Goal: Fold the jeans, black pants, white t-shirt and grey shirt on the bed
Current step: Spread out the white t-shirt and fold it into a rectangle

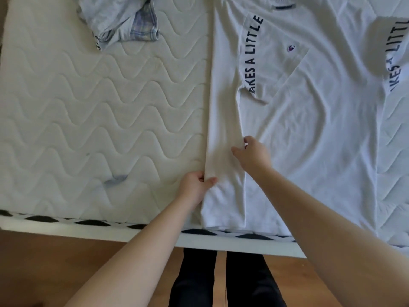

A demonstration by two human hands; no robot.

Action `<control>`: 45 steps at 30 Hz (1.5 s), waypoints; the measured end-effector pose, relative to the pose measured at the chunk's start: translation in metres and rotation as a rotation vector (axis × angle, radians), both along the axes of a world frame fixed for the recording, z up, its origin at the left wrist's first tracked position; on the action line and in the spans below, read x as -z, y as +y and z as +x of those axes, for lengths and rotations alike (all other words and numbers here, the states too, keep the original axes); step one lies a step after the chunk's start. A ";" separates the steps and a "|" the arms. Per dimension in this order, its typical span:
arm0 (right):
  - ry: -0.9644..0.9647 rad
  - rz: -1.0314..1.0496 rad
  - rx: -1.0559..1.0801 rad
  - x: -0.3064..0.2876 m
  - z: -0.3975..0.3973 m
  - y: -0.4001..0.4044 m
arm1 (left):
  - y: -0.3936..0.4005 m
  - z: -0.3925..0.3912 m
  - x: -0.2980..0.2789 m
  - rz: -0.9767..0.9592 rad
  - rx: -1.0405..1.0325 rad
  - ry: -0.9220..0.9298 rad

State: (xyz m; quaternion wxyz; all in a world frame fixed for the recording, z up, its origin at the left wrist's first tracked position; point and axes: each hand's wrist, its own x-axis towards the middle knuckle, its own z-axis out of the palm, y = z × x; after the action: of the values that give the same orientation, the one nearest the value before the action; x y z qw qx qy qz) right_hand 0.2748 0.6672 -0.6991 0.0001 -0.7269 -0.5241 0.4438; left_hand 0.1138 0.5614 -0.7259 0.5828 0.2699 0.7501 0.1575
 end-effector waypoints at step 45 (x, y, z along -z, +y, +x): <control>-0.043 0.274 0.034 -0.063 0.119 -0.049 | 0.061 0.039 -0.085 0.562 0.881 0.626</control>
State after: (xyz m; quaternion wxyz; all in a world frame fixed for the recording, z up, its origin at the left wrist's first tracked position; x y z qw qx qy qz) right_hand 0.3940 0.6185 -0.6358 0.0956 -0.7382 -0.5673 0.3524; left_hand 0.1531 0.6228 -0.6408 0.2516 0.7318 0.6333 0.0068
